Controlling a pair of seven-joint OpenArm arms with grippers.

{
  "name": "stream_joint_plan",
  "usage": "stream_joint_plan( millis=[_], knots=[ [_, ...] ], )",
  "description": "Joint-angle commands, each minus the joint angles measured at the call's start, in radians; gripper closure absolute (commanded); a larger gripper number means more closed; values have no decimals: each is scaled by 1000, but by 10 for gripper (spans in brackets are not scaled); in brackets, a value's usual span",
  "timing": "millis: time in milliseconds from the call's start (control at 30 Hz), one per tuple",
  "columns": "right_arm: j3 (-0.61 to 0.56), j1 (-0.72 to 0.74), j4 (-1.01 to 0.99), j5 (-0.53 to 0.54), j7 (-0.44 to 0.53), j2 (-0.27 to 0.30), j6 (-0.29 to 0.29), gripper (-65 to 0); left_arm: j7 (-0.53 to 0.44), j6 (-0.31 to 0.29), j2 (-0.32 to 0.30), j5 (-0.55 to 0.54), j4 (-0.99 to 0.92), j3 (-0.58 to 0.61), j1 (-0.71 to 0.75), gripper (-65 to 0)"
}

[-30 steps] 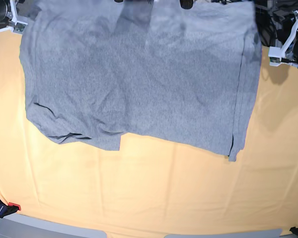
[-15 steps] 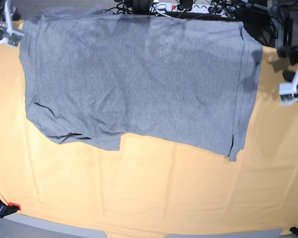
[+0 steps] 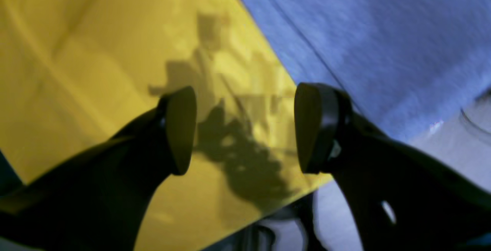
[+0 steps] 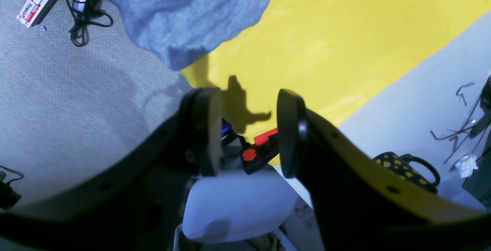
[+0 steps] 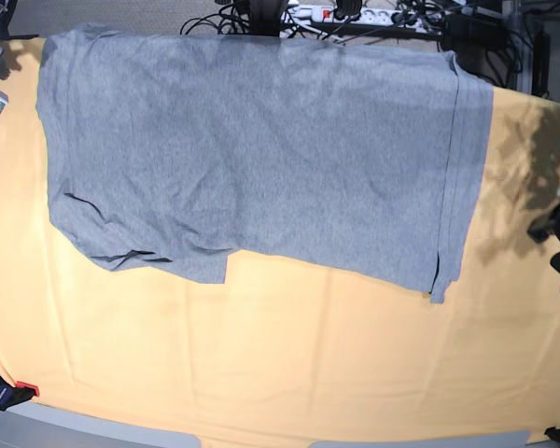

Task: Layout the t-shirt on the table in an organized manner, then fold the t-shirt properly
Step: 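Lower the shirt and open both grippers, then grasp the shirt's hem corners with the left and right grippers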

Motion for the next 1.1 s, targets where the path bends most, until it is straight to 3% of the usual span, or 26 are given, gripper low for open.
stream_joint_plan(
  millis=[0, 200, 400, 533, 733, 867, 933, 1067],
  knots=[
    [12, -3, 6, -6, 0, 13, -3, -263, -10, 2, -5, 12, -38, -15, -43, -399],
    [12, -3, 6, -5, 1, 13, -3, -263, -32, 0, 103, 23, -312, -15, -131, -399],
    [12, -3, 6, -5, 1, 13, -3, -263, -121, 0, 193, 21, -555, -15, -151, -399],
    [12, -3, 6, -5, 5, 13, -3, -263, -162, -40, 268, 13, -678, -15, -152, -399],
    [12, -3, 6, -5, 4, 12, -3, -263, -302, -104, 354, 24, -776, -15, -151, -399],
    [12, -3, 6, -5, 4, 12, -3, -263, -443, -111, 408, 144, -789, -15, -150, -399],
    [12, -3, 6, -5, 4, 9, -3, -263, -524, -81, 431, 230, -789, -14, -148, -399],
    [12, -3, 6, -5, 4, 8, -3, -263, -619, 44, 476, 366, -789, -14, -149, -399]
  ],
)
